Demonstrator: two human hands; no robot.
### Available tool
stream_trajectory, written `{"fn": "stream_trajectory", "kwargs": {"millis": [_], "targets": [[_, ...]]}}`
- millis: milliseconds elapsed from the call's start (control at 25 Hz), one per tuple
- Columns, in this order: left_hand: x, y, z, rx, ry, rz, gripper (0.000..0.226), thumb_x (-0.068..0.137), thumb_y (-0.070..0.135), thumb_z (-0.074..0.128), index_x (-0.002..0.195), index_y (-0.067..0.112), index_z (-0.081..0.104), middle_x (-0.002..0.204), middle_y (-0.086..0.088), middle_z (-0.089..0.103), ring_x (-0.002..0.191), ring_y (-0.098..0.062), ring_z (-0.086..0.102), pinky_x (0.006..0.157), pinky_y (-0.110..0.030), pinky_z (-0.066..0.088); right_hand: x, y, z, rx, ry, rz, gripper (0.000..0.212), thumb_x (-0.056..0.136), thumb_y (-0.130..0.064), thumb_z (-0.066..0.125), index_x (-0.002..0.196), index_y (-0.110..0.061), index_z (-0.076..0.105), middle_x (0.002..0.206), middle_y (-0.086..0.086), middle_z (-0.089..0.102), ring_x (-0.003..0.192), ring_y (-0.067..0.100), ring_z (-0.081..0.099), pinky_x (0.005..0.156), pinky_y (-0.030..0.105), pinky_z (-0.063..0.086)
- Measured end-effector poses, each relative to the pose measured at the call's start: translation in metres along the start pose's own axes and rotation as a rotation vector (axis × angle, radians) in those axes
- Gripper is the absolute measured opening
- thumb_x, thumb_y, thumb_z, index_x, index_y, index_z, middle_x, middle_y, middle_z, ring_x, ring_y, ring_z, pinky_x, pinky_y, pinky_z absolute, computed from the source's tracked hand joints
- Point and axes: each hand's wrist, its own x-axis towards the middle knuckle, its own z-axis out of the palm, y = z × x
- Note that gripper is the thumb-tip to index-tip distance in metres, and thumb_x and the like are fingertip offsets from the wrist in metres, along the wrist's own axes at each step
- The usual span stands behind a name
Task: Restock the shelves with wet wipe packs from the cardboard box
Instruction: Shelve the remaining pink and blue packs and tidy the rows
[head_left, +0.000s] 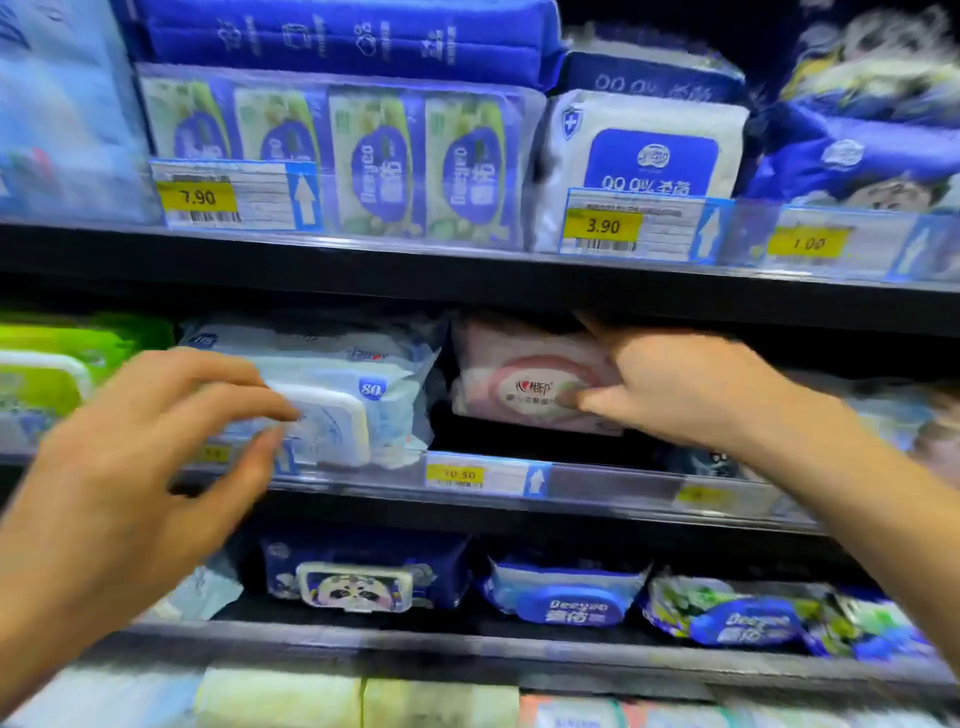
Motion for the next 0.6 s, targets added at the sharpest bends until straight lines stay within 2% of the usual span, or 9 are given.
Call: {"fn": "stream_trajectory", "kwargs": {"millis": [40, 80, 120, 160, 240, 320, 400, 520, 600], "targets": [[0.012, 0.010, 0.025, 0.064, 0.005, 0.071, 0.036, 0.094, 0.037, 0.051, 0.112, 0.015, 0.073, 0.117, -0.006, 0.064, 0.108, -0.026, 0.059, 0.093, -0.044, 0.047, 0.008, 0.019, 0.007, 0.012, -0.109, 0.012, 0.080, 0.086, -0.069, 0.059, 0.152, -0.029, 0.039, 0.152, 0.010, 0.050, 0.135, 0.033, 0.051, 0.108, 0.038, 0.043], [0.026, 0.037, 0.039, 0.085, -0.058, 0.192, 0.039, 0.095, 0.037, 0.051, 0.121, 0.015, 0.070, 0.121, -0.006, 0.063, 0.110, -0.026, 0.059, 0.093, -0.043, 0.048, 0.018, 0.032, 0.015, 0.043, -0.176, 0.024, 0.083, 0.087, -0.063, 0.064, 0.155, -0.027, 0.034, 0.156, 0.009, 0.046, 0.136, 0.032, 0.049, 0.112, 0.037, 0.040], [0.043, 0.062, 0.059, 0.123, -0.137, 0.257, 0.043, 0.095, 0.038, 0.050, 0.129, 0.016, 0.064, 0.126, -0.008, 0.061, 0.113, -0.028, 0.058, 0.093, -0.044, 0.049, 0.028, 0.041, 0.024, 0.072, -0.197, 0.040, 0.078, 0.088, -0.055, 0.068, 0.152, -0.022, 0.039, 0.153, 0.012, 0.048, 0.132, 0.033, 0.052, 0.110, 0.037, 0.041], [0.061, 0.090, 0.071, 0.159, -0.212, 0.251, 0.046, 0.096, 0.040, 0.050, 0.136, 0.017, 0.057, 0.129, -0.010, 0.059, 0.116, -0.031, 0.057, 0.093, -0.044, 0.049, 0.038, 0.046, 0.033, 0.078, -0.181, 0.047, 0.071, 0.089, -0.048, 0.070, 0.147, -0.017, 0.045, 0.148, 0.015, 0.053, 0.127, 0.034, 0.055, 0.106, 0.037, 0.043], [0.100, 0.097, 0.100, 0.252, -0.343, 0.034, 0.053, 0.098, 0.042, 0.052, 0.146, 0.021, 0.043, 0.143, -0.011, 0.049, 0.125, -0.036, 0.051, 0.097, -0.042, 0.044, 0.052, 0.048, 0.048, 0.015, -0.142, 0.030, 0.061, 0.091, -0.041, 0.071, 0.140, -0.010, 0.052, 0.139, 0.017, 0.059, 0.121, 0.035, 0.058, 0.101, 0.035, 0.046], [0.125, 0.088, 0.122, 0.300, -0.545, -0.152, 0.071, 0.095, 0.050, 0.057, 0.155, 0.028, 0.026, 0.159, -0.008, 0.034, 0.137, -0.033, 0.043, 0.106, -0.038, 0.038, 0.056, 0.045, 0.048, -0.036, -0.104, 0.020, 0.057, 0.091, -0.038, 0.072, 0.138, -0.010, 0.055, 0.136, 0.016, 0.062, 0.120, 0.034, 0.060, 0.097, 0.033, 0.046], [0.142, 0.087, 0.138, 0.274, -0.655, -0.212, 0.080, 0.091, 0.058, 0.058, 0.157, 0.028, 0.023, 0.160, -0.008, 0.034, 0.138, -0.032, 0.042, 0.108, -0.035, 0.035, 0.059, 0.043, 0.046, -0.056, -0.029, 0.010, 0.055, 0.089, -0.037, 0.073, 0.137, -0.013, 0.058, 0.138, 0.013, 0.062, 0.123, 0.033, 0.059, 0.100, 0.033, 0.047], [0.148, 0.089, 0.145, 0.288, -0.663, -0.315, 0.080, 0.090, 0.061, 0.058, 0.156, 0.026, 0.027, 0.157, -0.011, 0.038, 0.137, -0.034, 0.043, 0.109, -0.037, 0.035, 0.033, 0.048, 0.036, -0.070, 0.093, -0.044, 0.050, 0.094, -0.037, 0.062, 0.140, -0.017, 0.056, 0.142, 0.013, 0.059, 0.126, 0.035, 0.057, 0.102, 0.038, 0.048], [0.139, 0.104, 0.137, 0.293, -0.548, -0.322, 0.067, 0.094, 0.052, 0.057, 0.151, 0.021, 0.037, 0.149, -0.016, 0.047, 0.130, -0.036, 0.050, 0.104, -0.037, 0.040, -0.012, 0.075, 0.026, -0.059, 0.107, -0.114, 0.055, 0.095, -0.048, 0.056, 0.143, -0.022, 0.049, 0.136, 0.012, 0.063, 0.119, 0.035, 0.060, 0.090, 0.039, 0.050]]}}
